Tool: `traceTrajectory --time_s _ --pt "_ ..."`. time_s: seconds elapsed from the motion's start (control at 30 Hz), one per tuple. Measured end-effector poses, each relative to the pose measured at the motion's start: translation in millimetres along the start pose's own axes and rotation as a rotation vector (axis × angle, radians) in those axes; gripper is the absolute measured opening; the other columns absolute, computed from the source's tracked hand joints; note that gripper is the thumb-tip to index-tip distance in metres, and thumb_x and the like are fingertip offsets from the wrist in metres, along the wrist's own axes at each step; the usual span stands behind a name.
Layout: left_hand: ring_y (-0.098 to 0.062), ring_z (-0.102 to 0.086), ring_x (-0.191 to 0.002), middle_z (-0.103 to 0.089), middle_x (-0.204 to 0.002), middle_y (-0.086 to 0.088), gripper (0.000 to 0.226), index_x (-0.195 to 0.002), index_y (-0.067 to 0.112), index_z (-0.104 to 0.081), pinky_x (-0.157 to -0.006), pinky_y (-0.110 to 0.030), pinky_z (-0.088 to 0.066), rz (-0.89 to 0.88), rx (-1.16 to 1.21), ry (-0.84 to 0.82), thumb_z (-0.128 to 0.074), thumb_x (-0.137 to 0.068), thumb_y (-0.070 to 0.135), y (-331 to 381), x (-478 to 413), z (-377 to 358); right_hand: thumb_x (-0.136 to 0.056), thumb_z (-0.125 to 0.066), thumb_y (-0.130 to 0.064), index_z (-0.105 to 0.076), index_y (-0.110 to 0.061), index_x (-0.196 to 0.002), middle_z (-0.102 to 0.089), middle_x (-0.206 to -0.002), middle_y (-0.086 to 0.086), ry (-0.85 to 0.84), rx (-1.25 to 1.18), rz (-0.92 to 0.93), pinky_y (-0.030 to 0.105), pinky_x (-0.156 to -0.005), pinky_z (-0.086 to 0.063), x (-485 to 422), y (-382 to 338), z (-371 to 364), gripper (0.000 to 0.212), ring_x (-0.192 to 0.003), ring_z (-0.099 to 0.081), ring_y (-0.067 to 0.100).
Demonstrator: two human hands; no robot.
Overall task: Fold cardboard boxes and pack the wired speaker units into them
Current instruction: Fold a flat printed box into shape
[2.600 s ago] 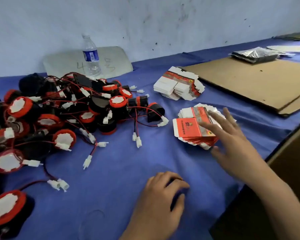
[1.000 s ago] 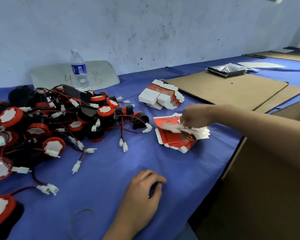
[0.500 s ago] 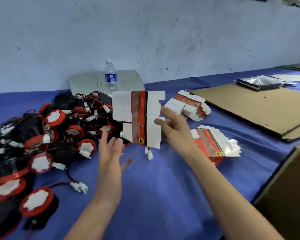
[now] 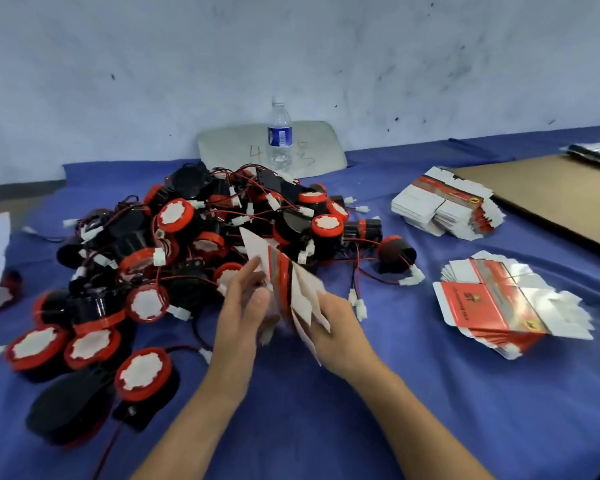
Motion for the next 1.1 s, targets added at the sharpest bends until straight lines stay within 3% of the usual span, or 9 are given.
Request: traceTrajectory --time_s 0.1,0.2,0.33,0.53,0.7,0.8,0.87,1.0,1.1 --pt "-0.017 -0.062 -0.114 -0.061 -0.13 0.002 0.095 -0.141 0.027 -0.044 -0.076 -0.04 -0.057 0.123 0.391 -0.1 -0.071 -0.062 0.074 0 4 -11 -0.093 -0.052 0.0 -0.041 -0.027 -0.144 -0.045 -0.145 -0.014 -0.035 0.089 0.145 0.029 -0.103 -0.045 3 -11 -6 0.059 -0.131 -0.045 0.005" --pt "-0.024 -0.064 -0.101 -0.068 -0.11 -0.003 0.067 -0.131 0.027 -0.056 -0.071 -0.04 -0.056 0.31 0.519 -0.174 -0.066 -0.075 0.063 -11 11 -22 -0.092 -0.046 -0.021 -0.035 -0.039 -0.144 -0.039 -0.149 -0.015 -0.055 0.18 0.146 0.036 -0.096 -0.049 4 -14 -6 0.057 -0.131 -0.046 0.009" --pt "-0.025 -0.062 -0.09 -0.061 -0.099 -0.008 0.041 -0.102 0.021 -0.071 -0.067 -0.039 -0.055 0.42 0.502 -0.18 -0.054 -0.086 0.055 -17 14 -25 -0.09 -0.045 -0.026 -0.036 -0.035 -0.143 -0.04 -0.149 -0.008 -0.032 0.198 0.177 0.039 -0.097 -0.049 6 -20 -4 0.055 -0.133 -0.044 0.013" --pt "-0.025 -0.071 -0.091 -0.072 -0.102 -0.009 0.078 -0.099 0.021 -0.077 -0.067 -0.04 -0.059 0.395 0.604 -0.242 -0.087 -0.036 0.068 -8 18 -28 -0.088 -0.058 -0.021 -0.031 -0.044 -0.143 -0.04 -0.149 -0.006 -0.054 0.332 0.181 0.042 -0.095 -0.049 8 -18 -13 0.065 -0.129 -0.047 0.018" --pt "-0.027 -0.068 -0.1 -0.069 -0.11 -0.013 0.082 -0.119 0.013 -0.064 -0.075 -0.037 -0.058 0.356 0.636 -0.215 -0.088 -0.05 0.052 -4 14 -25 -0.085 -0.05 -0.03 -0.037 -0.035 -0.143 -0.045 -0.143 -0.005 -0.011 0.181 0.165 0.031 -0.096 -0.049 8 -19 -6 0.06 -0.128 -0.048 0.009" --pt "-0.027 -0.064 -0.111 -0.064 -0.125 -0.013 0.102 -0.138 0.019 -0.046 -0.082 -0.038 -0.057 0.286 0.579 -0.222 -0.089 -0.052 0.052 -1 10 -24 -0.086 -0.057 -0.004 -0.041 -0.023 -0.139 -0.049 -0.139 -0.004 0.167 -0.03 0.124 0.024 -0.098 -0.047 6 -16 13 0.059 -0.125 -0.052 0.008" --pt "-0.028 -0.062 -0.114 -0.061 -0.129 -0.012 0.105 -0.143 0.025 -0.038 -0.087 -0.043 -0.056 0.245 0.491 -0.1 -0.09 -0.054 0.045 -6 4 -13 -0.086 -0.058 0.003 -0.044 -0.015 -0.137 -0.048 -0.143 -0.005 0.241 -0.229 0.033 0.02 -0.098 -0.044 7 -8 23 0.056 -0.126 -0.052 0.008" --pt "-0.02 -0.071 -0.092 -0.069 -0.114 -0.014 0.055 -0.122 0.01 -0.058 -0.069 -0.028 -0.058 0.238 0.316 0.126 -0.072 -0.069 0.017 -22 -2 10 -0.089 -0.052 0.012 -0.04 -0.017 -0.143 -0.052 -0.141 -0.005 0.149 -0.383 -0.098 0.042 -0.107 -0.041 5 -3 22 0.062 -0.131 -0.048 0.015" --pt "-0.015 -0.071 -0.086 -0.075 -0.094 0.001 0.027 -0.102 0.016 -0.065 -0.067 -0.025 -0.057 0.15 0.142 0.243 -0.071 -0.077 0.01 -18 -8 34 -0.09 -0.052 0.014 -0.026 -0.03 -0.149 -0.056 -0.135 -0.012 -0.075 -0.365 -0.174 0.035 -0.098 -0.049 5 -1 4 0.078 -0.113 -0.057 0.01"
Point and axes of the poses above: each hand's wrist, its own x-axis away from the middle knuckle, its own z-axis out of the back of the hand, y = z × x, the point moved 8 cm from there along -x, towards the middle knuckle
